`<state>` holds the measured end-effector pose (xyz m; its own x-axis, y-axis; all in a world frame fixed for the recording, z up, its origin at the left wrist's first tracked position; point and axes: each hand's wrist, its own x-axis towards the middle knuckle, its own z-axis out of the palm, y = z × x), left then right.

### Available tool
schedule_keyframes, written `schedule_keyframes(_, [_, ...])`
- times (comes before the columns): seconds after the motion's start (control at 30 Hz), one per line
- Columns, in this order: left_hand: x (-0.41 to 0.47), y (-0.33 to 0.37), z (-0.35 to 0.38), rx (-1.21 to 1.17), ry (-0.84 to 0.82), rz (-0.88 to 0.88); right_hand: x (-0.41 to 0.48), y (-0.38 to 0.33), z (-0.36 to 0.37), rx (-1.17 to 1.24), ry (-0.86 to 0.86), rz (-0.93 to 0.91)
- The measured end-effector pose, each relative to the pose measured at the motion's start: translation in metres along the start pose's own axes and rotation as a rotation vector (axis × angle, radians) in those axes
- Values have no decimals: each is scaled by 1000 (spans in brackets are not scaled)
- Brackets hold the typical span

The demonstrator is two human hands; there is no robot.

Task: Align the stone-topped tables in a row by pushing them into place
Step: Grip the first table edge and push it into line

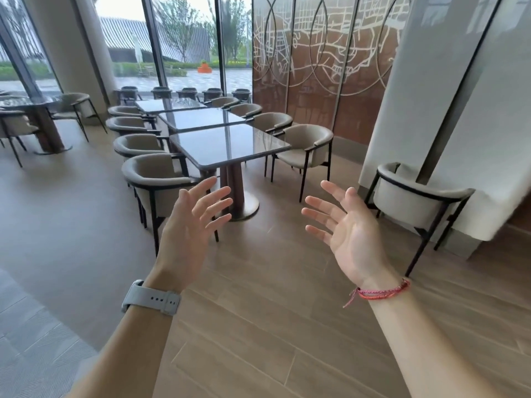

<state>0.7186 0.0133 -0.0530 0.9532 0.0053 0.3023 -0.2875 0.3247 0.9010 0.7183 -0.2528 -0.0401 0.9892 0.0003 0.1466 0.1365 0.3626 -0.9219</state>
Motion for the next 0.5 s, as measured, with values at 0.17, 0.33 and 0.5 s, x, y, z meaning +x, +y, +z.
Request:
schedule_keyframes(0.17, [79,-33,4,-9,14,-16,83,14,-24,-5,4,31])
schedule_keyframes(0.33, [159,-75,-12,-1,34,-19,172,42,-39,-30,-2,50])
schedule_keyframes(0.5, [255,-115,-47,-15,54,-11,277,68,-35,-72,6,50])
